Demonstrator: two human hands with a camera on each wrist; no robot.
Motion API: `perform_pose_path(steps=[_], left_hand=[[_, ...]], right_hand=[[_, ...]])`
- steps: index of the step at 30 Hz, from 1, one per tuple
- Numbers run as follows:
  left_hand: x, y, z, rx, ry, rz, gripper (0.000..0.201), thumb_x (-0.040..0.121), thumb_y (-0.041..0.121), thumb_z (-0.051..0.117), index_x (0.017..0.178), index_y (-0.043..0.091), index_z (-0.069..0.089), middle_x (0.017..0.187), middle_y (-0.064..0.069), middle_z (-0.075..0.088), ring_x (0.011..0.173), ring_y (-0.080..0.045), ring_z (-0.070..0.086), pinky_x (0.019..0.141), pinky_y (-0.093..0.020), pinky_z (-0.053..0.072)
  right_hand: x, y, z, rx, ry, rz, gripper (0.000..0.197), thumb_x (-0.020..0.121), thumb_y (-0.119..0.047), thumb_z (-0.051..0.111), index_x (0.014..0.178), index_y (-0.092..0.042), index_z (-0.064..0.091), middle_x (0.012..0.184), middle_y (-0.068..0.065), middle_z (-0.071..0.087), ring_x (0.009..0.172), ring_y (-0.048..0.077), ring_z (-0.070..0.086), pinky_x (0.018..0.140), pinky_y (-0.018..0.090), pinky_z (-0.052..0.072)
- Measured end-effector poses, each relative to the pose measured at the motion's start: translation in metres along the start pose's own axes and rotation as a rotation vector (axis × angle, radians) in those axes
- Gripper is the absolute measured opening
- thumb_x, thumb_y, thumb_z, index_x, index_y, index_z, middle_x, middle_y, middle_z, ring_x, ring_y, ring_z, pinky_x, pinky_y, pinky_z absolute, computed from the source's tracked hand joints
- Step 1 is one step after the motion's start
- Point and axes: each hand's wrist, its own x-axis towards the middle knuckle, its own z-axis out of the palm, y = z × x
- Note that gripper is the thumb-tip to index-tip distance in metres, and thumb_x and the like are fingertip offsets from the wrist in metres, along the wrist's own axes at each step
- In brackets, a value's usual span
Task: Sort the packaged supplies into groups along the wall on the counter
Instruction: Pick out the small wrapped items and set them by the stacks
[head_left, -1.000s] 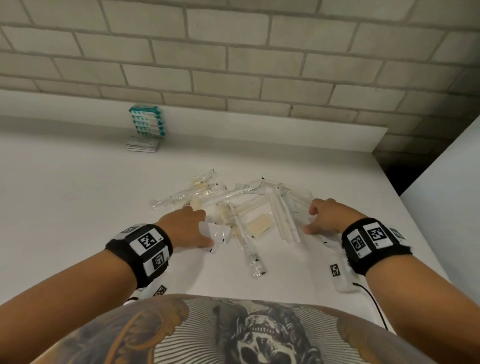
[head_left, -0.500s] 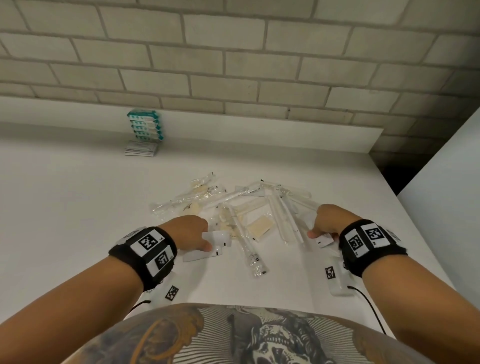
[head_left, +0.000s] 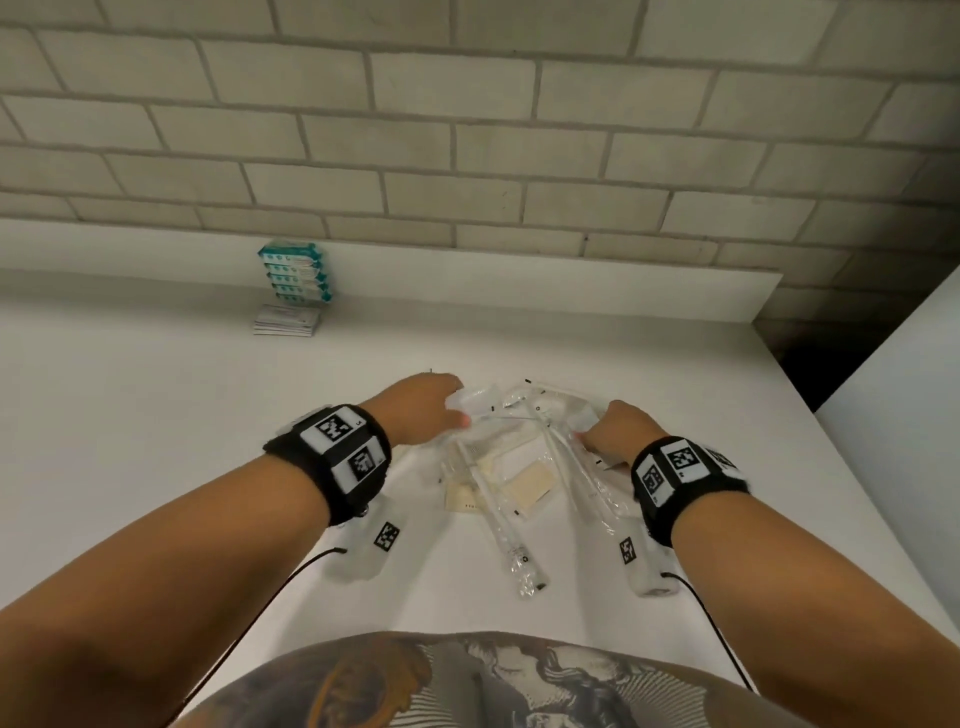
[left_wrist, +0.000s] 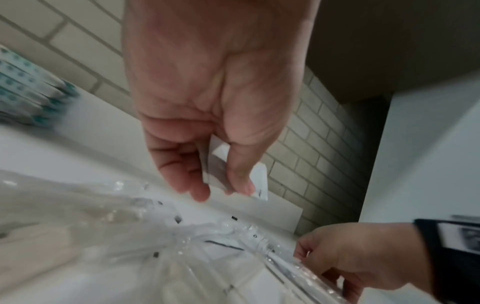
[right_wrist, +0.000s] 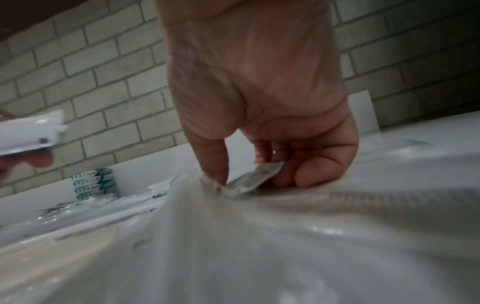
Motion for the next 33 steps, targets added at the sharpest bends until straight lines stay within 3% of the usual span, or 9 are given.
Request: perform_pose_path(steps=[3, 5, 11, 17, 21, 24, 29, 31, 33], left_hand=[[0.024, 0.012, 0.004, 0.057, -0.021, 0.014, 0.041, 0.098, 0.035, 0.048, 0.129, 0.009, 0.049, 0.132, -0.010, 0.052, 0.116, -0.025, 0.051, 0.090, -0.031, 0.040], [0.032, 0.018, 0.012, 0.135, -0.091, 0.019, 0.045, 0.099, 0.036, 0.044, 0.137, 0.011, 0.044, 0.138, -0.009, 0.048, 0.122, -0.025, 0.049, 0.097, -0.034, 0.040], [0.036, 0.026, 0.028, 0.078, -0.107, 0.105, 0.034, 0.097, 0.032, 0.047, 0.123, 0.012, 0.052, 0.123, -0.005, 0.059, 0.108, -0.021, 0.055, 0.082, -0.026, 0.041], [0.071, 0.024, 0.024, 0.062, -0.018, -0.059, 0.045, 0.095, 0.037, 0.050, 0.130, 0.008, 0.048, 0.133, -0.011, 0.048, 0.116, -0.026, 0.051, 0.085, -0.030, 0.043], [0.088, 0.027, 0.030, 0.128, -0.103, -0.019, 0.057, 0.091, 0.040, 0.056, 0.138, 0.010, 0.043, 0.142, -0.011, 0.039, 0.130, -0.029, 0.041, 0.104, -0.037, 0.039], [0.093, 0.034, 0.035, 0.232, -0.155, 0.048, 0.055, 0.080, 0.038, 0.068, 0.127, 0.014, 0.051, 0.128, -0.009, 0.046, 0.122, -0.030, 0.045, 0.098, -0.040, 0.044], [0.096, 0.044, 0.037, 0.093, -0.258, -0.081, 0.084, 0.076, 0.017, 0.075, 0.142, 0.013, 0.025, 0.127, -0.011, 0.052, 0.111, -0.030, 0.057, 0.090, -0.040, 0.053], [0.095, 0.045, 0.034, 0.010, -0.303, -0.123, 0.088, 0.077, 0.022, 0.075, 0.146, 0.013, 0.021, 0.132, -0.009, 0.051, 0.114, -0.028, 0.056, 0.092, -0.038, 0.051], [0.092, 0.043, 0.032, -0.002, -0.273, -0.096, 0.073, 0.084, 0.034, 0.068, 0.143, 0.011, 0.032, 0.137, -0.005, 0.050, 0.121, -0.025, 0.052, 0.096, -0.033, 0.046]], right_hand=[[0.001, 0.001, -0.003, 0.026, -0.042, 0.019, 0.011, 0.086, -0.009, 0.049, 0.091, -0.004, 0.057, 0.073, 0.009, 0.056, 0.069, 0.025, 0.058, 0.054, 0.026, 0.045], [0.003, 0.003, -0.003, 0.049, -0.058, 0.012, 0.013, 0.089, -0.015, 0.049, 0.087, -0.004, 0.057, 0.075, 0.010, 0.056, 0.074, 0.027, 0.058, 0.059, 0.028, 0.045], [0.011, 0.002, 0.001, -0.082, -0.081, -0.065, 0.021, 0.088, -0.022, 0.063, 0.102, -0.006, 0.059, 0.085, 0.010, 0.060, 0.075, 0.024, 0.058, 0.069, 0.031, 0.050], [0.022, 0.005, -0.001, -0.092, -0.109, 0.037, 0.042, 0.083, -0.020, 0.072, 0.117, -0.005, 0.054, 0.096, 0.009, 0.064, 0.080, 0.023, 0.062, 0.059, 0.026, 0.048], [0.029, 0.008, -0.005, -0.110, -0.120, 0.063, 0.065, 0.083, -0.020, 0.074, 0.137, -0.003, 0.043, 0.134, 0.012, 0.055, 0.114, 0.029, 0.058, 0.087, 0.035, 0.053], [0.031, 0.008, -0.005, -0.177, -0.144, 0.071, 0.070, 0.088, -0.025, 0.069, 0.144, -0.001, 0.036, 0.146, 0.014, 0.044, 0.129, 0.031, 0.048, 0.105, 0.040, 0.044], [0.028, 0.009, -0.004, -0.179, -0.137, 0.042, 0.069, 0.089, -0.024, 0.067, 0.145, -0.002, 0.034, 0.147, 0.014, 0.043, 0.128, 0.032, 0.049, 0.102, 0.040, 0.047], [0.027, 0.011, -0.005, -0.154, -0.131, 0.025, 0.069, 0.088, -0.024, 0.068, 0.145, -0.003, 0.036, 0.145, 0.013, 0.045, 0.127, 0.031, 0.050, 0.101, 0.038, 0.047], [0.025, 0.015, -0.005, -0.119, -0.117, -0.001, 0.068, 0.087, -0.026, 0.069, 0.144, -0.005, 0.038, 0.143, 0.011, 0.047, 0.126, 0.028, 0.050, 0.101, 0.035, 0.046]])
